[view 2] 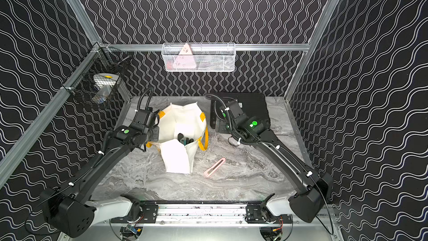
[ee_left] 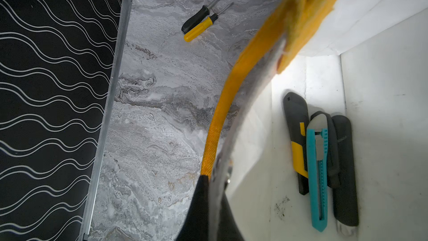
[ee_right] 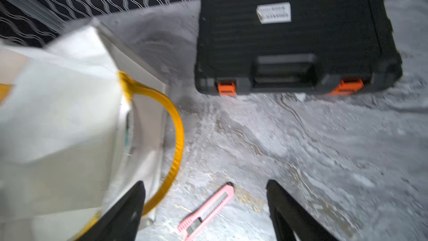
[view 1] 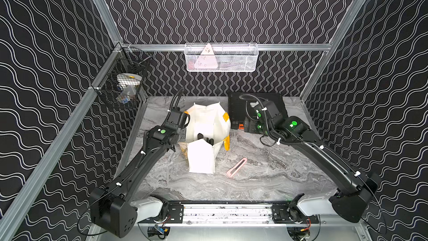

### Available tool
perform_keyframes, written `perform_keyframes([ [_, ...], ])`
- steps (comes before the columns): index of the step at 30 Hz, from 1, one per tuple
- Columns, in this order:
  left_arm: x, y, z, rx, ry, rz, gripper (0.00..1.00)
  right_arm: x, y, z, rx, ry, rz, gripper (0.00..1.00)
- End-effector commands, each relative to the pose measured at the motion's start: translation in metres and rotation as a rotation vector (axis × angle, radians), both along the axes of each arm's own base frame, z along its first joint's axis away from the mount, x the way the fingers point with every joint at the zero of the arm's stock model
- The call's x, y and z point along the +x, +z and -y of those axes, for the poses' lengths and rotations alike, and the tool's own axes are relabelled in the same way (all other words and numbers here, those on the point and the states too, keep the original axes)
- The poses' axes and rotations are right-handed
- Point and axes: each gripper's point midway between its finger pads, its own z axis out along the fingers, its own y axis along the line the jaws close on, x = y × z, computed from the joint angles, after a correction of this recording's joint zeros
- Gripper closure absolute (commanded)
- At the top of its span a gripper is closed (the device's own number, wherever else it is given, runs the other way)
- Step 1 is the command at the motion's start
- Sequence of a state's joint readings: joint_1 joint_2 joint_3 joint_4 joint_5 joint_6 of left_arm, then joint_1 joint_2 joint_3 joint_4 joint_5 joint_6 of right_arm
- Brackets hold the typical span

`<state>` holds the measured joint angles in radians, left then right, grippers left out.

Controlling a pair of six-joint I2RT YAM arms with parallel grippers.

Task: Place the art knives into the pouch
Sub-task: Pick up the utility knife at the center of the board.

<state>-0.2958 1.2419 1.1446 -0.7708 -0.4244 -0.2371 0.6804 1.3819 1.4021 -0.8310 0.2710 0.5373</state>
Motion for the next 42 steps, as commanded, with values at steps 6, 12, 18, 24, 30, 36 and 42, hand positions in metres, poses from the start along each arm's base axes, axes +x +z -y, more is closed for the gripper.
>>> perform_keyframes([
  [6,0.007,0.007,-0.002,0.01,0.012,0.042,1.0,-0.036,-0.095,-0.012,0.051,0.001,-0.236,0.17],
  [12,0.006,0.007,-0.001,0.008,0.011,0.043,1.0,-0.055,-0.145,-0.03,0.081,0.037,-0.366,0.16],
  [18,0.007,0.007,-0.001,0.006,0.008,0.04,1.0,-0.064,-0.169,-0.038,0.119,-0.013,-0.418,0.15],
  [24,0.006,0.006,0.0,0.004,0.004,0.038,1.0,-0.064,-0.177,-0.04,0.096,-0.066,-0.425,0.16],
  [30,0.006,0.007,0.002,0.003,-0.002,0.04,1.0,-0.067,-0.198,-0.036,0.018,-0.123,-0.466,0.22],
  [36,0.006,0.006,0.002,0.002,-0.004,0.038,1.0,-0.066,-0.206,-0.034,-0.001,-0.165,-0.467,0.27],
  [42,0.006,0.006,0.003,0.003,-0.005,0.039,1.0,-0.068,-0.218,-0.037,-0.013,-0.159,-0.495,0.33],
])
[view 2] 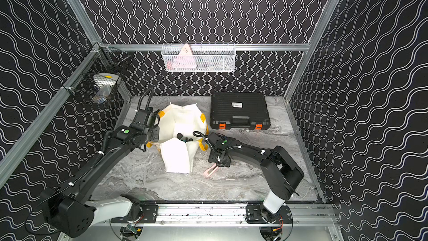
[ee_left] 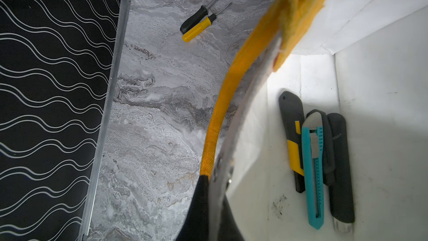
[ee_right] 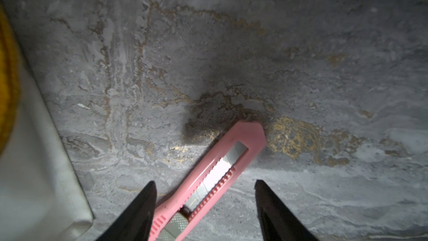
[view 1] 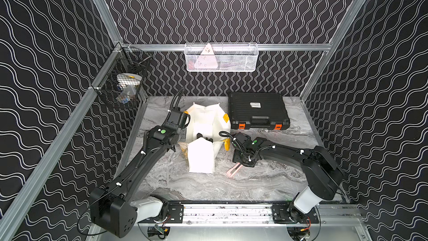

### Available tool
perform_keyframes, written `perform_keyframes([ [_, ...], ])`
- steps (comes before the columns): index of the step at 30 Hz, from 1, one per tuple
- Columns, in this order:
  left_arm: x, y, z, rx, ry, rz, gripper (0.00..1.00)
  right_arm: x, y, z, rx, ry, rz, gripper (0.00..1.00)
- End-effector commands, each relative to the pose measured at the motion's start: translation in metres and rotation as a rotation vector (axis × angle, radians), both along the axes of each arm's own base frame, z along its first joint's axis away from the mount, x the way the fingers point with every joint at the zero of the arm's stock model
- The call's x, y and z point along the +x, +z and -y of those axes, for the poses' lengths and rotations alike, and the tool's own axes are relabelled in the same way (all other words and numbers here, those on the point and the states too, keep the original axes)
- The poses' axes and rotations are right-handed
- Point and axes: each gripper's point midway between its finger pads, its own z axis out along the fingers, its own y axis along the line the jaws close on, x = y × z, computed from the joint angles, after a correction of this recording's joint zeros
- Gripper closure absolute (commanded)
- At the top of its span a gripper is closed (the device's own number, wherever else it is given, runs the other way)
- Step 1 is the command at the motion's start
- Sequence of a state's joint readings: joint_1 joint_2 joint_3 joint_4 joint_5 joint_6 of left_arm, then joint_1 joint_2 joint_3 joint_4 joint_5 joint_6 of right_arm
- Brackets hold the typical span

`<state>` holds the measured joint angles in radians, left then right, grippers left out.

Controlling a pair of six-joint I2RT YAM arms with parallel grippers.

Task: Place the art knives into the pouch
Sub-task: Pick up the utility knife at the center of the board.

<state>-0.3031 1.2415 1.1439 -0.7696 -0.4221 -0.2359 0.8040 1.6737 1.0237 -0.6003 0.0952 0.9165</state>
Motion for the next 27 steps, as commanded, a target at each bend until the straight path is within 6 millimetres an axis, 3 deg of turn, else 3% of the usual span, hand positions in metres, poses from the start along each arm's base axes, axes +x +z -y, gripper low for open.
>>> perform_keyframes([
  [1,0.006,0.006,0.0,0.004,0.004,0.037,1.0,-0.002,-0.006,0.001,-0.014,-0.02,-0.014,0.35],
  [11,0.006,0.006,0.0,0.004,0.003,0.038,1.0,-0.002,-0.02,-0.007,-0.017,0.01,-0.038,0.44],
  [27,0.005,0.006,0.002,0.004,-0.004,0.038,1.0,-0.003,-0.032,0.006,-0.162,0.119,-0.073,0.56],
])
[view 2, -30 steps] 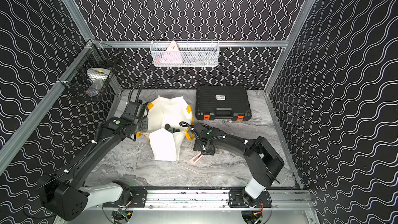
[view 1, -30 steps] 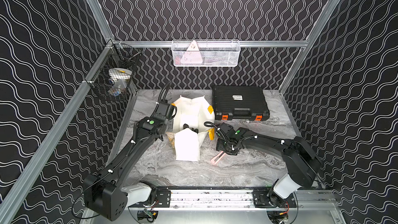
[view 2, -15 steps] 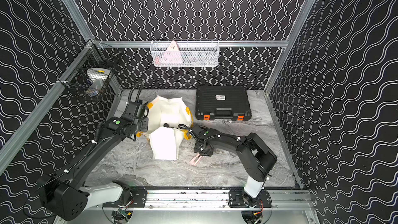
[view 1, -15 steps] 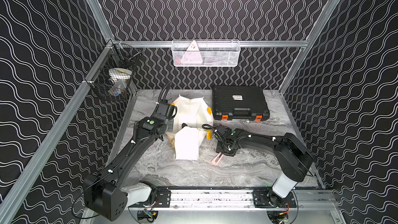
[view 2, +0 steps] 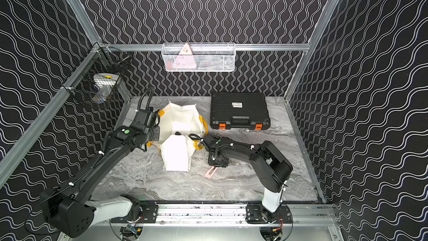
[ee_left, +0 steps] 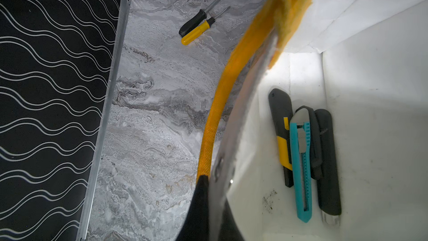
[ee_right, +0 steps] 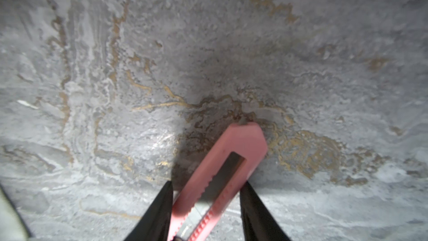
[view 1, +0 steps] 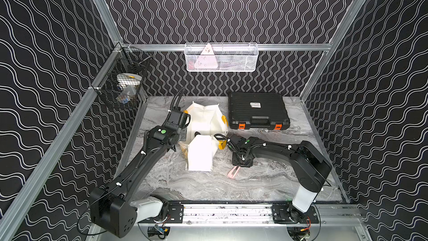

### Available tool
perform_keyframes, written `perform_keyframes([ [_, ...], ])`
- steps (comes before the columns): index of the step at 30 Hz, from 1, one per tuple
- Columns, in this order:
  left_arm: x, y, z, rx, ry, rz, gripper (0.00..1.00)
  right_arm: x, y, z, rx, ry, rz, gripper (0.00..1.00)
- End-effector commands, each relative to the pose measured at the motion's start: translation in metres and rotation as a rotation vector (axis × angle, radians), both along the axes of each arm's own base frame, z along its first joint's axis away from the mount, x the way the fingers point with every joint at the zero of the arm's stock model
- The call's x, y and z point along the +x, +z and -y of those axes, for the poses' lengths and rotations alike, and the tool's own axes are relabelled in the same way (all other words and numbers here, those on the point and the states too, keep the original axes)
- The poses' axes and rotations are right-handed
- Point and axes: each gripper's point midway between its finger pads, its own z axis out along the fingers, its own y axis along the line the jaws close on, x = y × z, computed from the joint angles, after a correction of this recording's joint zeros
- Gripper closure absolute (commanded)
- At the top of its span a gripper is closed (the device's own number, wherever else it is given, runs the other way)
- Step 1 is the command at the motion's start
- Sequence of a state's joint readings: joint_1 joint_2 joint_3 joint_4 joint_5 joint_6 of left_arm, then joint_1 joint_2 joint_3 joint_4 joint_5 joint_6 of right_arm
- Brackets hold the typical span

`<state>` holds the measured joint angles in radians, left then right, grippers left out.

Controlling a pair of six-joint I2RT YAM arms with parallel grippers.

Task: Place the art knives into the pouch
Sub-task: Pick up the utility knife at the center of the board.

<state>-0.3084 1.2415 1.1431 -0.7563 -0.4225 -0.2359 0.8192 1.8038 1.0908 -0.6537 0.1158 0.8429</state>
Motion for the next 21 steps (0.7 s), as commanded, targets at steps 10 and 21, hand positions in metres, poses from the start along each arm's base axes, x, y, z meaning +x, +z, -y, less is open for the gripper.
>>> perform_keyframes([
  [10,0.003,0.005,0.001,0.006,-0.002,0.027,1.0,0.0,-0.006,0.015,-0.094,0.038,0.001,0.69],
  [21,0.004,0.003,0.003,0.009,-0.008,0.022,1.0,0.004,-0.006,0.021,-0.118,0.039,0.021,0.69],
])
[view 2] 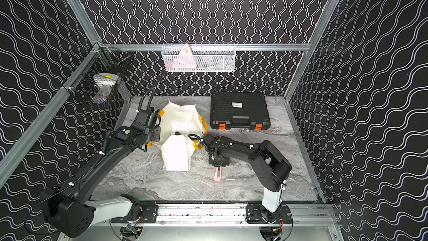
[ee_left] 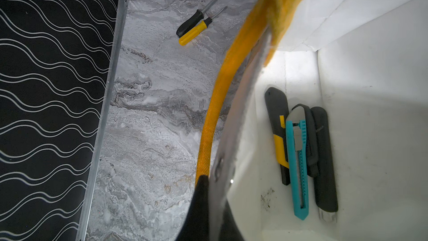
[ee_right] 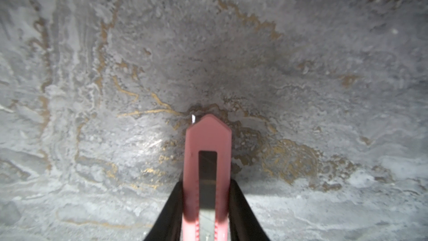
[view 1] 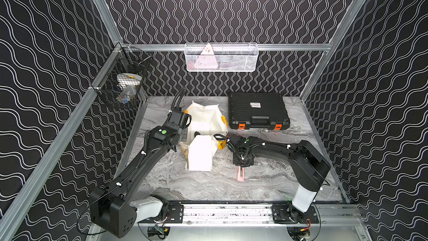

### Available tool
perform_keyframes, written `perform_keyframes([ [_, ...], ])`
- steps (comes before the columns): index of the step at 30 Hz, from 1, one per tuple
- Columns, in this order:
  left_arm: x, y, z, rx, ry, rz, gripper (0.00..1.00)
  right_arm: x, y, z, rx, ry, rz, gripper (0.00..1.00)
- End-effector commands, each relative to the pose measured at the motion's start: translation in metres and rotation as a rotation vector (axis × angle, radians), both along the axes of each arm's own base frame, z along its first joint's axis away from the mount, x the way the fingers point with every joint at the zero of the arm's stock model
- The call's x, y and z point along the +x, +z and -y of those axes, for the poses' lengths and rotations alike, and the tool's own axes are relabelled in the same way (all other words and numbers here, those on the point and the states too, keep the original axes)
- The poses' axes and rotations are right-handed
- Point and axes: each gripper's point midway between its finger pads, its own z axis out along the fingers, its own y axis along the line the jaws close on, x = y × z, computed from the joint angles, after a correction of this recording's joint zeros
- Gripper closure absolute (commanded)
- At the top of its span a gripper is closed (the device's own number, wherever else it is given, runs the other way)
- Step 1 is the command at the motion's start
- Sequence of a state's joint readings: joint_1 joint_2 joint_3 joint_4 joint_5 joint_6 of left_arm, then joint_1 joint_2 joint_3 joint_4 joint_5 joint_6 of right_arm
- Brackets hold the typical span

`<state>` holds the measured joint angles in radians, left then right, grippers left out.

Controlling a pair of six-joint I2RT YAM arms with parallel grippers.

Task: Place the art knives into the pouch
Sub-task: Pick up the utility knife at the center of the board.

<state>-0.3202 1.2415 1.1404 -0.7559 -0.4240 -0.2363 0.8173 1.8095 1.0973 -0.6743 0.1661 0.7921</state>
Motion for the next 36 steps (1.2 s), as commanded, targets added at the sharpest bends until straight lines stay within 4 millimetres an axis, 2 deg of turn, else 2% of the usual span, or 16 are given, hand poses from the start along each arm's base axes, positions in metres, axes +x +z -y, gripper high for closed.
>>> perform_keyframes([
  [1,0.004,0.004,0.0,0.007,0.002,0.023,1.0,0.0,-0.007,0.013,-0.052,-0.006,0.0,0.69],
  [6,0.004,0.003,0.0,0.008,0.002,0.022,1.0,0.005,-0.011,0.022,-0.031,-0.03,-0.011,0.7],
  [18,0.004,0.003,0.0,0.008,0.002,0.021,1.0,0.026,-0.005,0.039,-0.002,-0.054,0.004,0.69],
  [25,0.004,0.004,-0.001,0.011,0.003,0.025,1.0,0.023,-0.015,0.037,0.003,-0.049,-0.019,0.65],
  [33,0.004,0.004,0.0,0.012,0.002,0.024,1.0,0.02,-0.016,0.034,0.021,-0.034,-0.034,0.53],
  [36,0.003,0.005,0.0,0.01,0.0,0.025,1.0,0.018,-0.02,0.031,0.035,-0.035,-0.044,0.53],
])
